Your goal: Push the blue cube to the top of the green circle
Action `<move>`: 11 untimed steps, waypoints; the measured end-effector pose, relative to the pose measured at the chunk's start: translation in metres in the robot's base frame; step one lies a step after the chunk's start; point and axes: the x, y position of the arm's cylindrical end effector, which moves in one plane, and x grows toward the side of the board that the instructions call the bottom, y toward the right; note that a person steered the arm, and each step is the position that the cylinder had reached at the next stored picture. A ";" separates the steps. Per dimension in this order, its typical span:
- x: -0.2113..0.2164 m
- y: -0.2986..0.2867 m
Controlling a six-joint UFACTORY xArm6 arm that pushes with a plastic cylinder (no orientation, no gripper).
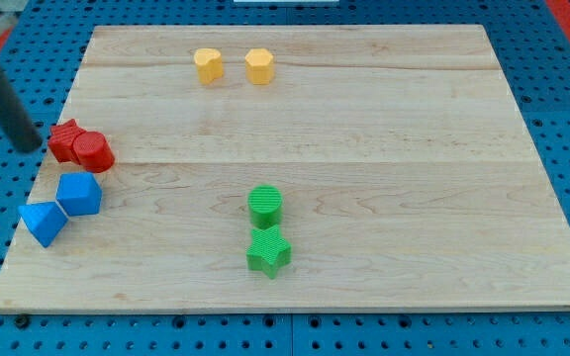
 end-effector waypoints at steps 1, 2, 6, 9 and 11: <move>0.045 0.032; 0.074 0.060; 0.021 0.109; -0.026 0.171; -0.012 0.186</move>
